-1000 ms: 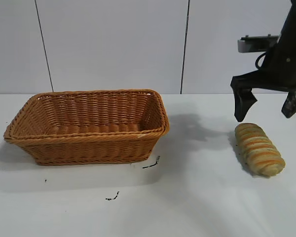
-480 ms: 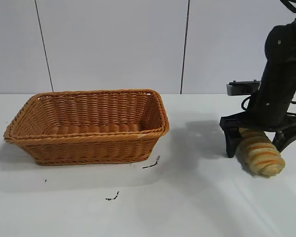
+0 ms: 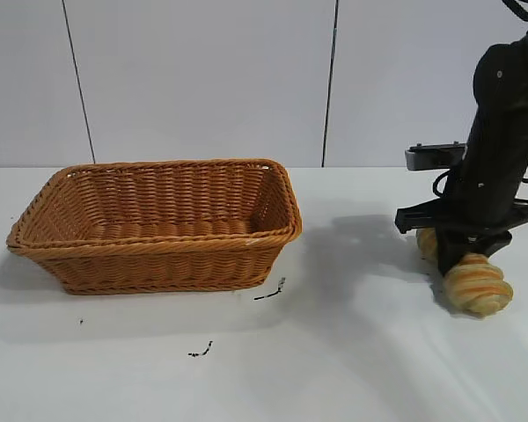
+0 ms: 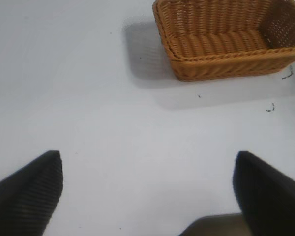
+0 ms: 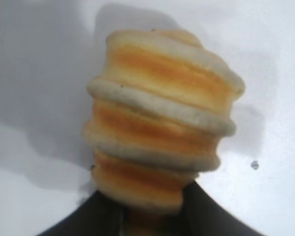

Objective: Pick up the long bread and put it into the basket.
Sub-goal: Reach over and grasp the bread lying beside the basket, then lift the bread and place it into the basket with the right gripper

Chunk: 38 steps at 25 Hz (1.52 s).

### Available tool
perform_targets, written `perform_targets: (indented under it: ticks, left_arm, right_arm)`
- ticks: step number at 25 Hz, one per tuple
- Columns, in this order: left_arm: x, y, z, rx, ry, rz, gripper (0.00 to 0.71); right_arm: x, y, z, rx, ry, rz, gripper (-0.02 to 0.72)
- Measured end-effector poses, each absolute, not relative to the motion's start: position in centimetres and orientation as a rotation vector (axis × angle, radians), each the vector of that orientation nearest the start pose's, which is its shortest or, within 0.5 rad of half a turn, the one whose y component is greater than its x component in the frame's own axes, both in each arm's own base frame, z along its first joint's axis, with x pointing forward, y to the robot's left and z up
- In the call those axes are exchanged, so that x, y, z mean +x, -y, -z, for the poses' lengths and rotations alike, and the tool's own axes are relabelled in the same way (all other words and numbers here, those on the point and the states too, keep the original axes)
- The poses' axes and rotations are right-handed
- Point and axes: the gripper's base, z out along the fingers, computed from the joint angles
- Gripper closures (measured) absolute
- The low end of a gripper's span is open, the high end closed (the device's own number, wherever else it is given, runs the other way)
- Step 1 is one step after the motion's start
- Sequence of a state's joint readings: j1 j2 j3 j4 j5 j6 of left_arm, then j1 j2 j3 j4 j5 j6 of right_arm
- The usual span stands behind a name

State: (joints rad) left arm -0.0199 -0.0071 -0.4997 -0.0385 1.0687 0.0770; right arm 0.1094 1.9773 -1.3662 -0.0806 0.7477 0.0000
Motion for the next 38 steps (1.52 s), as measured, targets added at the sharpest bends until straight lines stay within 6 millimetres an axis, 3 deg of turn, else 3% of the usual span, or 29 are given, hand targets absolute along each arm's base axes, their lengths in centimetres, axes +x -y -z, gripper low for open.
perform_targets:
  ticks: [8, 13, 16, 20, 24, 30, 33, 38]
  left_arm:
    - [-0.6, 0.3, -27.7, 0.101, -2.042, 0.01, 0.018]
    - [-0.6, 0.3, -27.7, 0.101, -2.042, 0.01, 0.018]
    - [-0.6, 0.3, -27.7, 0.101, -2.042, 0.01, 0.018]
    - [-0.6, 0.3, -27.7, 0.101, -2.042, 0.01, 0.018]
    - [-0.6, 0.3, -27.7, 0.101, -2.042, 0.01, 0.018]
    - [-0.6, 0.3, -27.7, 0.101, -2.042, 0.01, 0.018]
    - [-0.6, 0.3, -27.7, 0.101, -2.042, 0.01, 0.018]
    - [-0.6, 0.3, -27.7, 0.101, -2.042, 0.01, 0.018]
  right_arm:
    - [43.6, -4.8, -25.7, -0.258, -2.694, 0.002, 0.565]
    - [45.8, -6.8, -27.8, -0.315, -2.618, -0.044, 0.565]
    - [47.0, -10.0, -27.8, -0.457, -2.58, -0.068, 0.565]
    - [47.3, -15.7, -27.7, -0.677, -2.493, -0.093, 0.565]
    - [46.0, -21.5, -27.4, -0.936, -2.365, -0.106, 0.565]
    - [42.9, -28.8, -27.4, -1.448, -1.98, -0.021, 0.579]
    - [41.5, -31.8, -25.5, -1.757, -1.753, 0.051, 0.584]
    - [41.6, -33.5, -21.1, -1.937, -1.648, 0.08, 0.584]
